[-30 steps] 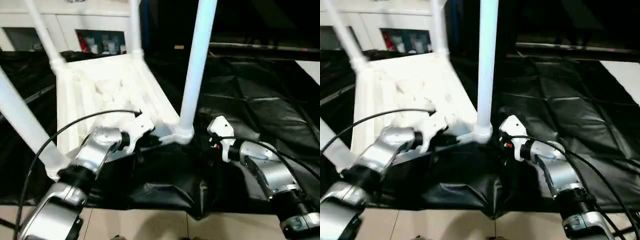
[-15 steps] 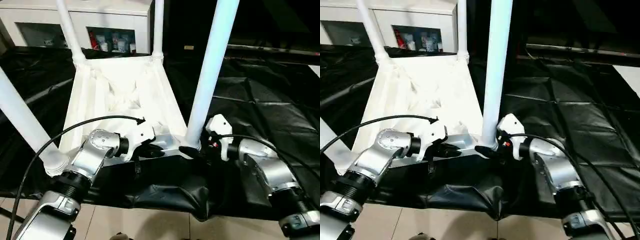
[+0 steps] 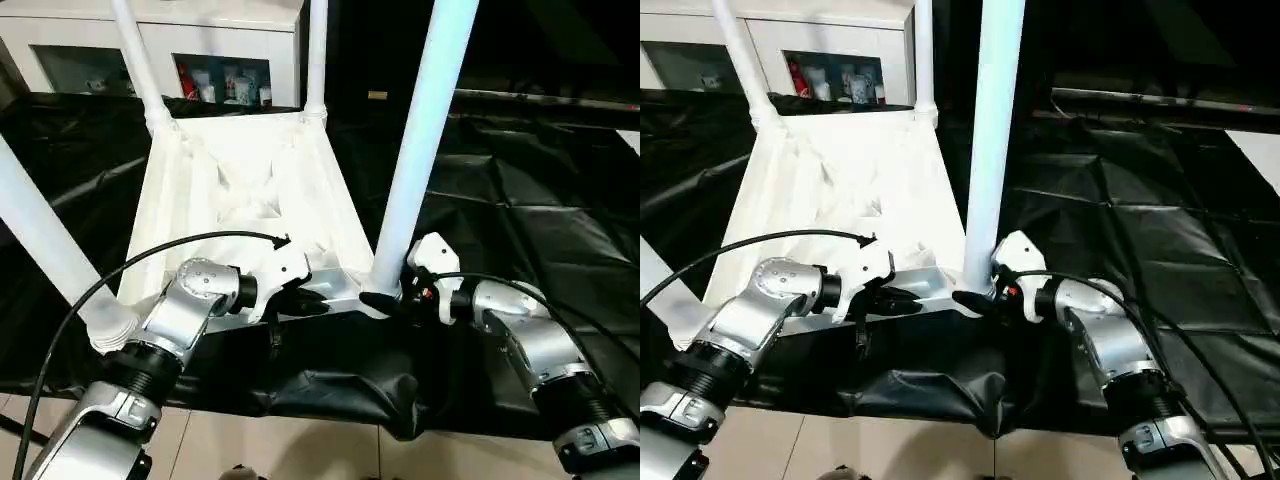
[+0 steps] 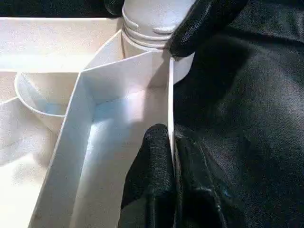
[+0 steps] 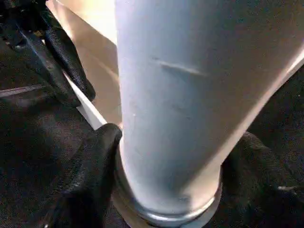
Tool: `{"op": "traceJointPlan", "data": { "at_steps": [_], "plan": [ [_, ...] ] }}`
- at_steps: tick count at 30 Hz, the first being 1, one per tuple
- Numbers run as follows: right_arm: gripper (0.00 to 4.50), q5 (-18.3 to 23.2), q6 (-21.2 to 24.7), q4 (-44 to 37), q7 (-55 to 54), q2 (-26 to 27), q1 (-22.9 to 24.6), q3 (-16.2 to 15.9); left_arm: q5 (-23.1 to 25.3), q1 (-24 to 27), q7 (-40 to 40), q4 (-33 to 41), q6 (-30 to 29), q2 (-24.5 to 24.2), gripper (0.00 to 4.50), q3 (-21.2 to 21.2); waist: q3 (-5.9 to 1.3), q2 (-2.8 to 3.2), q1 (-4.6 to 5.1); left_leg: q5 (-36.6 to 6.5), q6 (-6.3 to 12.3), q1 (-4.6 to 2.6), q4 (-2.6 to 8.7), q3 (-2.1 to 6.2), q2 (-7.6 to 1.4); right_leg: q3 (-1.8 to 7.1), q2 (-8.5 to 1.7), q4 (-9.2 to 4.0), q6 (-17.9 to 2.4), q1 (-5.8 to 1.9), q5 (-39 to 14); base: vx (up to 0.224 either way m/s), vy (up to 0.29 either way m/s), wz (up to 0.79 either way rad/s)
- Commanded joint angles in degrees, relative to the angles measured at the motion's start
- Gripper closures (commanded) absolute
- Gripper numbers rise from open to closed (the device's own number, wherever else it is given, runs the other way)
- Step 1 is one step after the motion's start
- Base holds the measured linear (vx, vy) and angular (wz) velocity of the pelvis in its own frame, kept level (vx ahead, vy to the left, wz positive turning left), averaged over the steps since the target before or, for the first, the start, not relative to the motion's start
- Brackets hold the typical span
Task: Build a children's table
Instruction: Rotate leg to tighten
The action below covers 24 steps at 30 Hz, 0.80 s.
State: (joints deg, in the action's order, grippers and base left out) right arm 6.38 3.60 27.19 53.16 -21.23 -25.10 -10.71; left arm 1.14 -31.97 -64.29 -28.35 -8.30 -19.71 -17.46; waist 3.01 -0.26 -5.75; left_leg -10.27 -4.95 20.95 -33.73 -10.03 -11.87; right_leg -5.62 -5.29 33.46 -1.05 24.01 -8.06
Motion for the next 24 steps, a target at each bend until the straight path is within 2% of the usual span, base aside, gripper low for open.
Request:
{"op": "traceJointPlan", "data": {
  "at_steps": [1, 5, 6, 8, 11, 12, 13, 14, 16, 17, 18, 20, 21, 22, 23, 24],
  "plan": [
    [1.65, -1.0, -0.4, 0.9, -0.5, -0.3, -1.0, 0.2, -1.4, -1.0, -1.0, 1.8, 0.5, 0.6, 4.50, -0.1, -4.20, -0.79, 0.07, -10.0, 3.97, -0.30, 3.73, -0.11, -1.19, 2.73, -3.03, -3.09, -10.6, -3.69, -15.1, 0.000, 0.000, 0.00],
    [1.75, -0.6, -0.5, 1.7, -1.4, 0.5, -1.0, 1.0, -1.4, -1.0, -0.5, 1.5, 0.4, 0.8, 4.50, 0.2, -4.26, -0.65, 0.16, -9.8, 3.99, -0.27, 3.68, -0.10, -1.21, 2.75, -3.01, -2.97, -11.0, -3.70, -14.3, 0.000, 0.000, 0.00],
    [1.76, 0.2, -0.2, 2.6, -3.3, 1.8, -0.9, 2.2, -1.3, -1.2, 0.4, 0.9, 0.1, 1.2, 4.50, 0.4, -4.22, -0.34, 0.20, -10.0, 3.94, -0.31, 3.69, -0.09, -1.19, 2.75, -2.96, -3.03, -11.0, -3.64, -14.5, 0.000, 0.000, 0.00],
    [1.77, 1.0, 1.0, 4.7, -10.0, 5.3, -0.4, 4.4, -0.9, -2.5, 4.3, -2.1, -1.0, 3.5, 4.50, 1.3, -4.15, -0.39, 0.52, -10.9, 3.37, -0.27, 3.77, -0.08, -1.09, 2.69, -2.97, -3.32, -10.8, -3.58, -15.9, 0.000, 0.000, 0.00],
    [1.78, 0.9, 1.7, 5.6, -14.6, 7.5, -0.2, 5.3, -0.1, -3.9, 7.4, -4.6, -1.2, 5.0, 4.50, 1.7, -4.03, -0.48, 0.87, -12.5, 1.79, -0.50, 3.89, 0.02, -0.94, 2.59, -3.02, -3.82, -9.5, -3.52, -19.9, 0.000, 0.000, 0.00],
    [1.78, 0.8, 1.8, 5.8, -15.7, 8.1, -0.2, 5.5, 0.1, -4.2, 8.2, -5.2, -1.3, 5.4, 4.50, 1.7, -3.98, -0.60, 0.92, -13.1, 1.93, -0.33, 3.94, 0.07, -0.89, 2.48, -3.01, -3.98, -8.7, -3.71, -21.4, 0.000, 0.000, 0.00],
    [1.78, 0.7, 2.1, 6.1, -17.5, 8.9, -0.1, 5.8, 0.4, -4.7, 9.4, -6.2, -1.3, 6.0, 4.50, 1.8, -3.80, -0.47, 0.95, -14.0, 2.15, -0.63, 3.92, -0.07, -0.81, 2.51, -2.92, -4.48, -7.9, -3.22, -23.6, 0.000, 0.000, 0.00],
    [1.78, 0.4, 2.8, 8.0, -24.3, 11.7, -0.8, 7.3, 1.0, -6.5, 13.7, -9.2, -2.1, 8.0, 4.50, 2.6, -3.79, -0.34, 1.01, -14.2, 2.03, -0.67, 3.84, -0.09, -0.72, 2.57, -2.98, -4.58, -7.6, -3.09, -24.4, 0.000, 0.000, 0.00],
    [1.78, -1.0, 3.3, 13.5, -39.3, 17.3, -3.1, 9.7, 1.5, -10.0, 22.7, -15.1, -3.9, 12.3, 4.50, 4.4, -3.74, -0.25, 1.20, -14.7, 0.14, -0.84, 4.02, 0.21, -0.58, 2.39, -3.00, -4.79, -6.8, -3.00, -26.8, 0.000, 0.000, 0.00],
    [1.78, -1.7, 3.3, 15.3, -43.9, 18.9, -4.0, 10.1, 1.7, -11.1, 25.3, -16.7, -4.4, 13.5, 4.50, 4.9, -3.68, -0.25, 1.39, -15.4, -0.22, -0.97, 3.95, 0.13, -0.44, 2.25, -2.82, -4.95, -6.4, -2.85, -27.9, 0.000, 0.000, 0.00],
    [1.78, -2.6, 2.7, 17.1, -47.3, 20.2, -5.1, 9.9, 2.2, -12.0, 28.6, -18.4, -4.5, 14.6, 4.50, 5.2, -3.63, -0.06, 1.49, -17.4, -0.49, -1.38, 3.84, 0.26, -0.28, 1.94, -2.96, -5.42, -5.4, -2.75, -31.2, 0.000, 0.000, 0.00],
    [1.78, -3.2, 2.3, 18.0, -49.1, 20.9, -5.8, 9.6, 2.6, -12.5, 30.5, -19.3, -4.4, 15.1, 4.50, 5.3, -3.62, -0.21, 1.77, -18.5, 0.07, -1.26, 3.76, 0.29, -0.04, 1.66, -2.87, -6.04, -3.6, -2.74, -33.2, 0.000, 0.000, 0.00],
    [1.78, -4.1, 2.0, 19.1, -51.2, 21.9, -6.9, 9.4, 2.9, -12.8, 31.6, -20.2, -4.6, 15.7, 4.50, 5.2, -3.64, 0.01, 1.69, -18.9, 0.82, -1.60, 3.65, 0.23, -0.01, 1.56, -2.87, -6.31, -3.2, -2.52, -33.2, 0.000, 0.000, 0.00],
    [1.78, -4.4, 1.9, 19.9, -51.7, 23.0, -7.9, 9.2, 3.2, -13.0, 31.8, -20.7, -4.4, 16.2, 4.50, 4.8, -3.55, -0.08, 2.02, -19.0, 1.13, -1.17, 3.90, 0.35, -0.02, 1.40, -2.79, -6.36, -3.1, -2.79, -33.2, 0.000, 0.000, 0.00],
    [1.78, -4.4, 1.9, 20.0, -51.8, 23.1, -8.0, 9.2, 3.2, -13.0, 31.8, -20.7, -4.4, 16.2, 4.50, 4.8, -3.58, -0.03, 2.05, -19.2, 1.20, -1.18, 3.91, 0.39, 0.04, 1.29, -2.74, -6.39, -2.9, -2.85, -33.4, 0.000, 0.000, 0.00],
    [1.78, -4.9, 1.6, 20.6, -52.1, 24.1, -9.0, 9.0, 3.5, -13.2, 31.5, -21.3, -4.1, 16.7, 4.50, 4.5, -3.60, -0.07, 2.31, -20.1, 1.37, -1.52, 3.94, 0.44, -0.10, 1.18, -2.76, -6.57, -2.9, -2.67, -33.4, 0.000, 0.000, 0.00]
  ]
}}
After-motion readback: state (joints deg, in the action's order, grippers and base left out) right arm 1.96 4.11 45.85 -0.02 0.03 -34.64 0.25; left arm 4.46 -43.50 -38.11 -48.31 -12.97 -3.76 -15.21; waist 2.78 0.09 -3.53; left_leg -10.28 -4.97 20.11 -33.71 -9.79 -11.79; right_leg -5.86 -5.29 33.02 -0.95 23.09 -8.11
